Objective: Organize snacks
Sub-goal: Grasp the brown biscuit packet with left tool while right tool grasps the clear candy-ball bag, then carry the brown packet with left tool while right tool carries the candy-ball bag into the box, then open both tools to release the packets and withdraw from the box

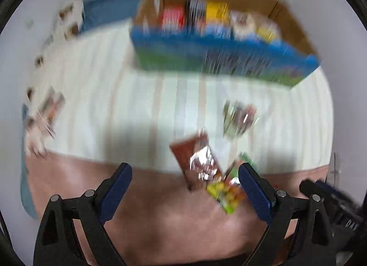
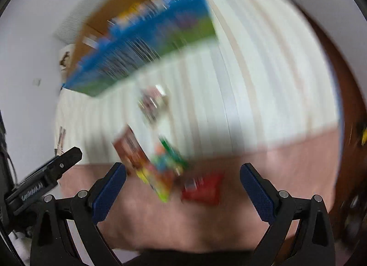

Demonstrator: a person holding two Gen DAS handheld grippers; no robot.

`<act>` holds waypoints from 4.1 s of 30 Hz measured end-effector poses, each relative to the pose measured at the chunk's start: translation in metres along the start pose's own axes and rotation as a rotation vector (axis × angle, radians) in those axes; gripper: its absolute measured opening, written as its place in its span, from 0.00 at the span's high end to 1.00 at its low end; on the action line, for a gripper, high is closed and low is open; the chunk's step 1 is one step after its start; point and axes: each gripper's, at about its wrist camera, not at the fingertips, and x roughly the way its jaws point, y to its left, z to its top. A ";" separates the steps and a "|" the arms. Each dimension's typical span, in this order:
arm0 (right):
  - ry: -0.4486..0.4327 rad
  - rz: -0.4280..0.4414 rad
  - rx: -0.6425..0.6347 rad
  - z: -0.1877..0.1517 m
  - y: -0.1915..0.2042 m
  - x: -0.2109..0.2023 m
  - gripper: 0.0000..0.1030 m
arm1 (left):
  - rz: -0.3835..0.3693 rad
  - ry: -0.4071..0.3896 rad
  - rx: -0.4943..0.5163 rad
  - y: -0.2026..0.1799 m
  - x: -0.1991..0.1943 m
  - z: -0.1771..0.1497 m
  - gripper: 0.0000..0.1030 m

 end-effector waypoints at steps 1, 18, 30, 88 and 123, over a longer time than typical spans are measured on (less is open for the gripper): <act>0.030 0.032 0.051 -0.007 -0.011 0.012 0.04 | -0.017 0.035 -0.012 0.001 0.014 0.000 0.08; 0.107 0.198 0.122 -0.016 0.033 0.048 0.25 | 0.022 0.171 -0.021 0.012 0.106 -0.018 0.45; 0.174 -0.053 0.141 0.000 0.049 0.129 0.28 | 0.048 0.163 -0.094 0.052 0.105 -0.067 0.45; -0.178 0.085 -0.282 0.079 0.123 -0.060 0.49 | -0.199 -0.124 0.078 -0.023 -0.073 0.078 0.47; -0.046 -0.231 -0.192 0.269 0.090 0.020 0.05 | -0.028 -0.021 0.090 -0.009 0.021 0.236 0.06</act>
